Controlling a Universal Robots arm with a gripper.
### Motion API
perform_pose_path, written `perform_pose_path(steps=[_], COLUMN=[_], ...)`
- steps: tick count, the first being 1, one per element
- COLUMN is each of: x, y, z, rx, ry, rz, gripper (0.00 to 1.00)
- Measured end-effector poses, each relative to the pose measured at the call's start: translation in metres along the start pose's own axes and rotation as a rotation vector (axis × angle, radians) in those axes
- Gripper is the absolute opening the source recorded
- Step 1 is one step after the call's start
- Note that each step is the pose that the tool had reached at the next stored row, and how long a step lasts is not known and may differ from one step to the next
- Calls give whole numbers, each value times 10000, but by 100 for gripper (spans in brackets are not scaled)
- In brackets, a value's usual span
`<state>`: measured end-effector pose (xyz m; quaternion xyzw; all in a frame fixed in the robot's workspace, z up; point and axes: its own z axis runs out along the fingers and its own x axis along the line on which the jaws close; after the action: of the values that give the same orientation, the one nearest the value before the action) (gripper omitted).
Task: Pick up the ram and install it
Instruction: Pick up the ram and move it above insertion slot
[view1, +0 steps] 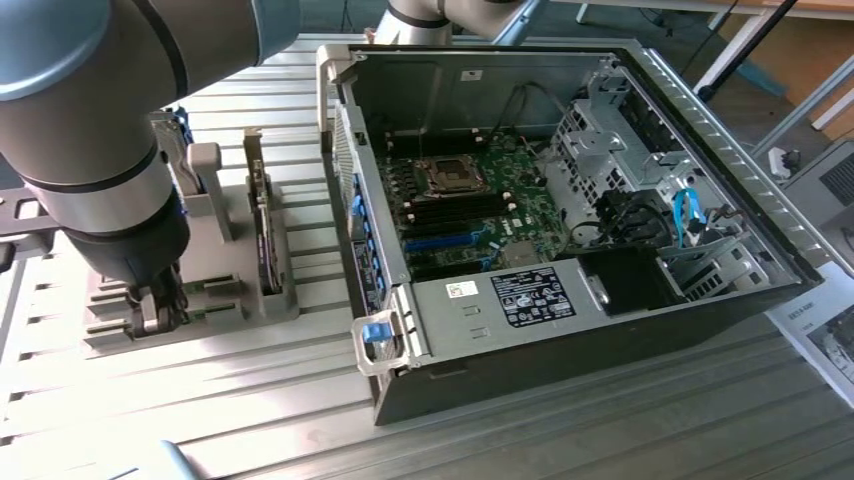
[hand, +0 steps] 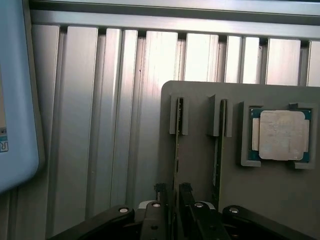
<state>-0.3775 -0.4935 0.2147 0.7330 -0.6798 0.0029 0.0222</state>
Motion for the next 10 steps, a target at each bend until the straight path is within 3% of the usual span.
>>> perform_pose_path(steps=[10], x=[5], y=[-9], z=[8], rx=[3], ry=[-1], rz=[-1], gripper=[24])
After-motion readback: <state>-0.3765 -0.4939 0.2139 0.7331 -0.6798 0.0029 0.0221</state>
